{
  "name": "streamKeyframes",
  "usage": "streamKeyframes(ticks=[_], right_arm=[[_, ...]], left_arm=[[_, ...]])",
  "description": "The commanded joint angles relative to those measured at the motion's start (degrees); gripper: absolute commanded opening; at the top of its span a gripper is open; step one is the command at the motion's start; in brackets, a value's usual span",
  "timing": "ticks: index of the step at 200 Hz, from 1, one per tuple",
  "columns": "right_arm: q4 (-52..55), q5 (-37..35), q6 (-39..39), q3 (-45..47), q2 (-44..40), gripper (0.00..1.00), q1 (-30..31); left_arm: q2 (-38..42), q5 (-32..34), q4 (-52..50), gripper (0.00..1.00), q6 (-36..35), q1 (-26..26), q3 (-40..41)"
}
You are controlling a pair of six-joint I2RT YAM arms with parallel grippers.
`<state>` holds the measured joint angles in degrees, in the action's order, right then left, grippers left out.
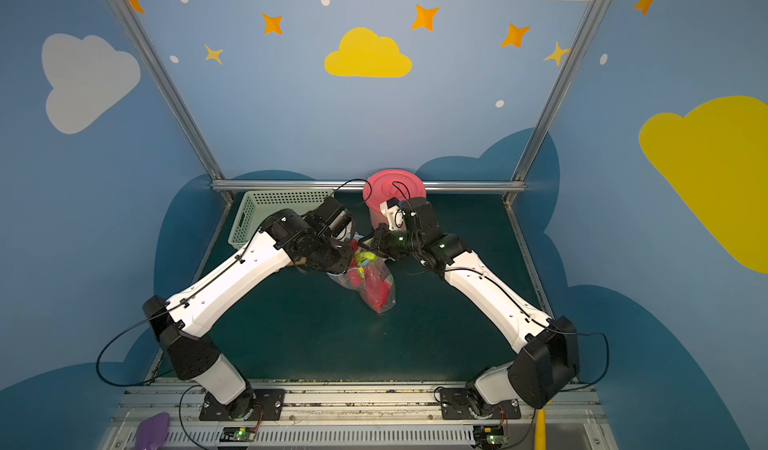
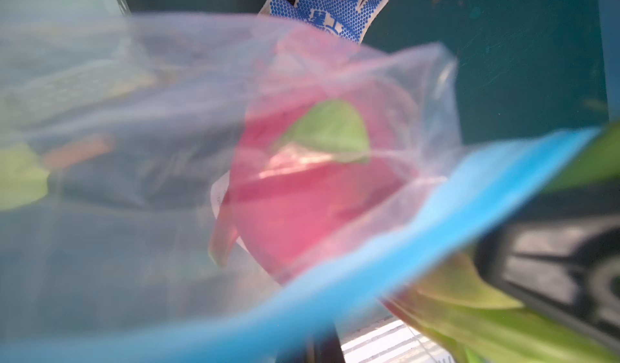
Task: Open the zip-top bag and take out the dragon fruit
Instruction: Pick up the dragon fruit from the zipper food storage bag.
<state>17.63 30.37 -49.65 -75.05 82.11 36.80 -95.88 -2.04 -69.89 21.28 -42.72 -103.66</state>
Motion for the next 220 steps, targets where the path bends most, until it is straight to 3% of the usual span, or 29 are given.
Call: streamKeyframes(ticks=[1,22,31,49,106,147,187,220], right_arm=[[-1.9,0.3,0.8,-0.1,-0.5,0.01,0.7],[3.9,-1.2,4.5,-0.9,-0.9,0.69,0.5],[7.4,-3.1,7.2,-1.5,-1.6,0.80,0.6],[14.3,-8.0,11.7,-2.0,-4.2,0.86,0.5],[27.5,-23.9,21.7,-0.9,-16.9,0.86,0.8],[28.0,-23.7,22.7,4.8,-23.5,0.88,0.4],[24.2,-19.2,23.5,5.8,-21.8,0.88,0.3],[20.4,-17.8,23.5,7.8,-19.5,0.88,0.5]], left_arm=[[-1.4,-1.1,-1.9,0.04,-0.9,0.0,-2.5],[-2.1,-2.3,-3.1,0.04,-0.3,0.4,-5.0],[-2.1,-3.8,-2.8,0.04,0.1,0.9,-5.7],[-1.9,-8.3,-0.7,0.04,0.7,2.6,-5.9],[-3.7,-15.3,0.6,0.04,1.3,5.3,-13.1],[-4.6,-19.4,2.6,0.04,4.5,7.8,-20.7],[-5.5,-26.6,5.4,0.04,10.3,11.7,-27.2],[-6.3,-27.8,3.2,0.04,12.0,16.8,-35.1]])
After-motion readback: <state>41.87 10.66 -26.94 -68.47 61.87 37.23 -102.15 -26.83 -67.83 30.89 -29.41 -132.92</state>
